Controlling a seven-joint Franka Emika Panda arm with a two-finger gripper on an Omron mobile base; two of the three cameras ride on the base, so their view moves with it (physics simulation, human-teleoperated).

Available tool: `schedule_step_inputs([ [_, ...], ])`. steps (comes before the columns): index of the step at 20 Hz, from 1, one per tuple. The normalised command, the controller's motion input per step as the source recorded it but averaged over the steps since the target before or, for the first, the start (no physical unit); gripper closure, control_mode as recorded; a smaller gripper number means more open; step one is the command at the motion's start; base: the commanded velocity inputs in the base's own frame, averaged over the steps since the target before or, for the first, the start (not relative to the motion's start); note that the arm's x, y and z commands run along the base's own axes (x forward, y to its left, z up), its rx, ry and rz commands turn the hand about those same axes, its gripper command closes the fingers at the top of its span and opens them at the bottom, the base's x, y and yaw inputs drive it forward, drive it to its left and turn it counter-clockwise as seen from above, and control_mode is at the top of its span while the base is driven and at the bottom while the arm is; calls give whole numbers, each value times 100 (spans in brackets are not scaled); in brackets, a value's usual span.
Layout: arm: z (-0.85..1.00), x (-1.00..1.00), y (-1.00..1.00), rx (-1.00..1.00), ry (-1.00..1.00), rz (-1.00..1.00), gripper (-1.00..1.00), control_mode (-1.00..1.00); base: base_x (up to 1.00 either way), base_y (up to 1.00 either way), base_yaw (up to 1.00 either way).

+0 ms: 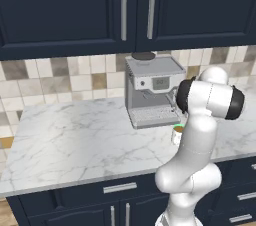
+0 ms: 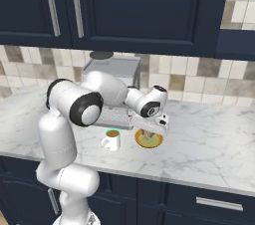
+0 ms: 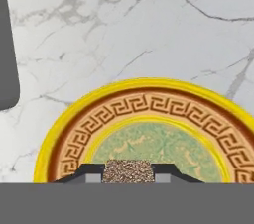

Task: Take a sugar cube from the saucer and place it inside the coffee. Then, grab milk from the fridge and place it next to the coffee on the counter to sweeten the coffee.

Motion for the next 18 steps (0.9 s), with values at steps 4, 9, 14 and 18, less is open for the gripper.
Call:
schedule_step_inputs([
  [4,64,-36,1,0,-15,0,100,-100,0,0,0],
  [9,88,-73,13,0,-26,0,100,-100,0,0,0],
  [14,83,-85,49,0,-11,0,100,-100,0,0,0],
  [18,13,-42,83,-4,0,0,100,-100,0,0,0],
])
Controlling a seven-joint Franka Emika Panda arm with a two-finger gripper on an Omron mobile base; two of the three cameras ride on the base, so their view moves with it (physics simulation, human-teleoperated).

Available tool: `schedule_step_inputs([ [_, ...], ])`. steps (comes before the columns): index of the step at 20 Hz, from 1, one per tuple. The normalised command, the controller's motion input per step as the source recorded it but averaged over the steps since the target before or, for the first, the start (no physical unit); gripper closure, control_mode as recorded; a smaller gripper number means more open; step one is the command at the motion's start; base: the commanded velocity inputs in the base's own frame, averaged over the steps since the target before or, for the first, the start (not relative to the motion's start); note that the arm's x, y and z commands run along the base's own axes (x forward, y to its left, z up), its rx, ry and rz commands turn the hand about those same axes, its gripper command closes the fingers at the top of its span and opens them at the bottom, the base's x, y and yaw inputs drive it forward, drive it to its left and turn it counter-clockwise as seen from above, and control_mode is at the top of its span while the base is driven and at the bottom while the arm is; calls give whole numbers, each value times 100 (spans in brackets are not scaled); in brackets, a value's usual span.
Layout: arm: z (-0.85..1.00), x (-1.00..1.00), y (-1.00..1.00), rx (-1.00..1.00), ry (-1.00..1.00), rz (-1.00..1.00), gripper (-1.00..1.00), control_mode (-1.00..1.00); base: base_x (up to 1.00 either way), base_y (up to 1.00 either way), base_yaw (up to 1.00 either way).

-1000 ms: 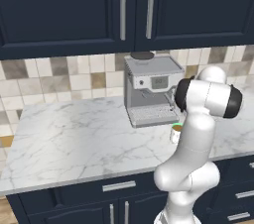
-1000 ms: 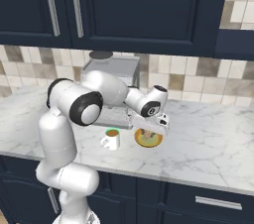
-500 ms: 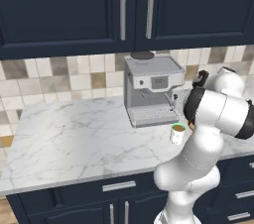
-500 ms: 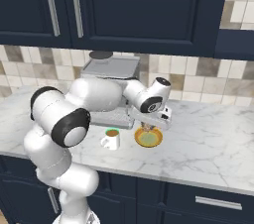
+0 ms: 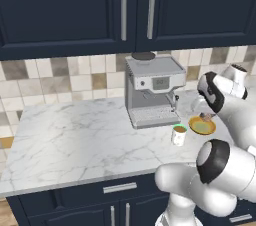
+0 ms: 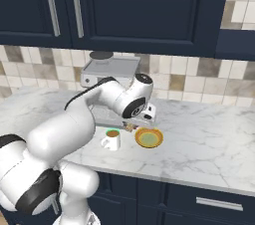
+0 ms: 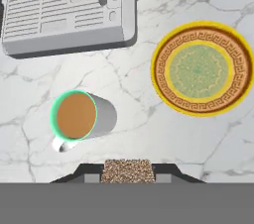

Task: Take a sugar cube from the saucer and place it inside the coffee. Then, grab milk from the fridge and place it next to the coffee on the counter to sweeten the coffee.

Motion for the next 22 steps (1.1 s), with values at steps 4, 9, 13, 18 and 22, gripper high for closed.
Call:
schedule_step_inputs([
  [4,2,18,67,-4,7,-3,100,-100,0,0,0],
  [9,-1,34,34,-1,9,0,100,-100,0,0,0],
  [13,-1,13,4,0,9,0,100,-100,0,0,0],
  [18,-4,0,7,0,5,0,100,-100,0,0,0],
  [22,-27,3,11,-3,7,0,100,-100,0,0,0],
])
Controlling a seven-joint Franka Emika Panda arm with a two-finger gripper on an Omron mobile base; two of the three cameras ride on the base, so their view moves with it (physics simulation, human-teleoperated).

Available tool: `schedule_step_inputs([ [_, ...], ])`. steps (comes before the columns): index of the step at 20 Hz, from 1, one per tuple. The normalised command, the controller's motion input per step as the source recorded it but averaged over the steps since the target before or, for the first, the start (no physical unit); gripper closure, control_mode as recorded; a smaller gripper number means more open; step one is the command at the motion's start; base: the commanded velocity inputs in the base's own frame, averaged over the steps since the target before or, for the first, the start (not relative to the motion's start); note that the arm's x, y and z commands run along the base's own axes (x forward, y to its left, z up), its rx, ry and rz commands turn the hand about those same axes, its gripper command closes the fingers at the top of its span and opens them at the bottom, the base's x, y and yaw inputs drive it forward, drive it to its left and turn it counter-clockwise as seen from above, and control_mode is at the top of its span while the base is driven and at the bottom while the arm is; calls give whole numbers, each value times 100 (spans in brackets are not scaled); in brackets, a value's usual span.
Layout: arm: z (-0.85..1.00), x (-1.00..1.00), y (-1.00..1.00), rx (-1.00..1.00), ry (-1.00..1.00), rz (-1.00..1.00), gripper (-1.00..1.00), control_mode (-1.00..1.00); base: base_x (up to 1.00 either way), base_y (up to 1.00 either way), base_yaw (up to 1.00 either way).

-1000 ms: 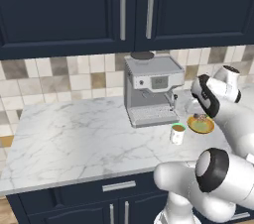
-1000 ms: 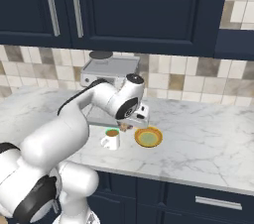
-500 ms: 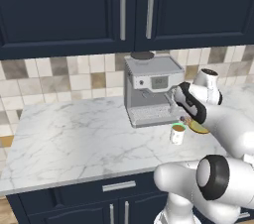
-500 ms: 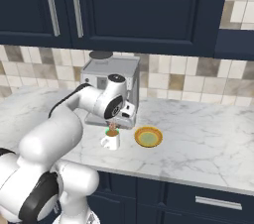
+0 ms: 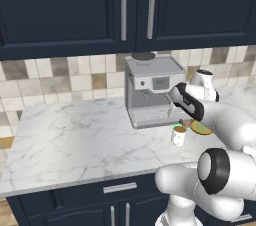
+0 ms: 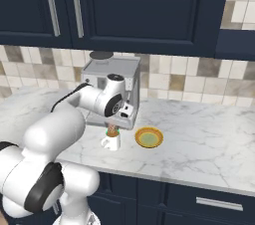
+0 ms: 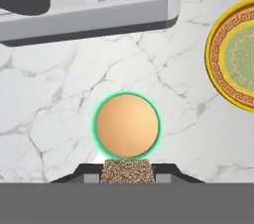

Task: Take a sugar cube from the saucer and place it inside the coffee. Then, grab milk from the fridge and place it next to the coffee on the counter to sweeten the coffee.

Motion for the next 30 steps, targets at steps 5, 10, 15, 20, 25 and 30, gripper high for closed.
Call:
schedule_step_inputs([
  [5,-19,0,2,-2,1,0,100,-100,0,0,0],
  [10,-13,0,24,-4,0,0,100,-100,0,0,0],
  [15,-13,1,5,-2,0,0,100,-100,0,0,0],
  [20,0,2,-12,0,0,0,100,-100,0,0,0],
  [25,-1,21,0,0,0,0,100,-100,0,0,0],
  [30,-3,3,-2,0,0,0,100,-100,0,0,0],
])
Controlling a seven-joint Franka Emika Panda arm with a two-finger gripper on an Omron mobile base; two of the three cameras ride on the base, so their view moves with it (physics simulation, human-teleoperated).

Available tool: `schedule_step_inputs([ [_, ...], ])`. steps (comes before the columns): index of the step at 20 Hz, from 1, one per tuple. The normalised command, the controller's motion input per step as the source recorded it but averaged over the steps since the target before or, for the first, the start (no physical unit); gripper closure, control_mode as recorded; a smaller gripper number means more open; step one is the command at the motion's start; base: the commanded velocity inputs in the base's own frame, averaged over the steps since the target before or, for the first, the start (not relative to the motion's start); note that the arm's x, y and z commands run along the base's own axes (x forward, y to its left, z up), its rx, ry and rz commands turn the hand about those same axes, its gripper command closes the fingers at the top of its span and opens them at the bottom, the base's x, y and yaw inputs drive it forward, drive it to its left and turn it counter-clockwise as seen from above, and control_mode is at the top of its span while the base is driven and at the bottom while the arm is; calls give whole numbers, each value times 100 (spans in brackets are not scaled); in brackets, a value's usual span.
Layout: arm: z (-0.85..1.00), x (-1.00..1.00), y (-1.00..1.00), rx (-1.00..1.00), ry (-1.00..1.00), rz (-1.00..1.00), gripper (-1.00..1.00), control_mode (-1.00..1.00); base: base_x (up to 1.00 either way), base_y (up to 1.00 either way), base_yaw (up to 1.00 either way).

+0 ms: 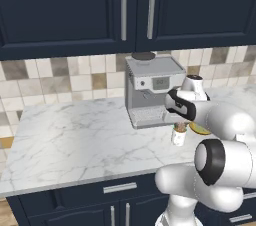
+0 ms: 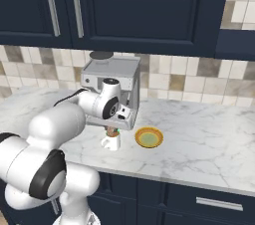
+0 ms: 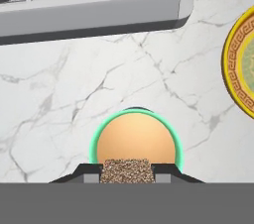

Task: Take a sugar cube from the saucer and place it inside the coffee. Then, grab milk from the fridge and place it next to the coffee on the counter to sweeten the coffee.

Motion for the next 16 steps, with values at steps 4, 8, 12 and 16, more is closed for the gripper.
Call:
schedule_step_inputs([
  [4,0,6,0,0,0,0,-100,-100,0,0,0],
  [8,0,0,-7,0,0,0,-100,-100,0,0,0],
  [12,0,0,-19,0,0,0,-100,-100,0,0,0],
  [16,19,-30,-9,0,-6,0,-100,-100,0,0,0],
])
